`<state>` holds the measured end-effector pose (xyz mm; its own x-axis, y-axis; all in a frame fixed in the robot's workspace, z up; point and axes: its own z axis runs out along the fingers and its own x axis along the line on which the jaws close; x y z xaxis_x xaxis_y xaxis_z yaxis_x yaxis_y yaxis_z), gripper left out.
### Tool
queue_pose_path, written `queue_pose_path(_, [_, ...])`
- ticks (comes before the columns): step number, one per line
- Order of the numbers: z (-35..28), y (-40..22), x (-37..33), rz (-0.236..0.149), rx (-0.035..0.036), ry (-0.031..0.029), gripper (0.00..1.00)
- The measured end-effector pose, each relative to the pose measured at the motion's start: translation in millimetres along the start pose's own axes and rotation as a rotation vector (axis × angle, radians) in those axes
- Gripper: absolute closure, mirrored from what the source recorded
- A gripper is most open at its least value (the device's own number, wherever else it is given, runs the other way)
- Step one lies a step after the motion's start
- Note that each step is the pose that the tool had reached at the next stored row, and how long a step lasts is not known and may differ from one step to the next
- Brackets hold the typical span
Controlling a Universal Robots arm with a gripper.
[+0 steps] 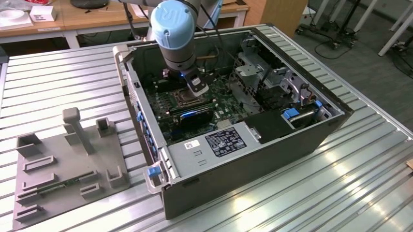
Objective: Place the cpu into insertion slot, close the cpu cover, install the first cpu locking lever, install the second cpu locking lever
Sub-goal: 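Install the first cpu locking lever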
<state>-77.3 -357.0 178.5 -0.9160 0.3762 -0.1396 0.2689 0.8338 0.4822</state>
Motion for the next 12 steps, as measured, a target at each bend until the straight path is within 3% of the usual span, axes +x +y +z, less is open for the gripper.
queue_pose_path(12, [0.4, 0.3, -1.0, 0.0, 0.0, -0.0001, 0.89])
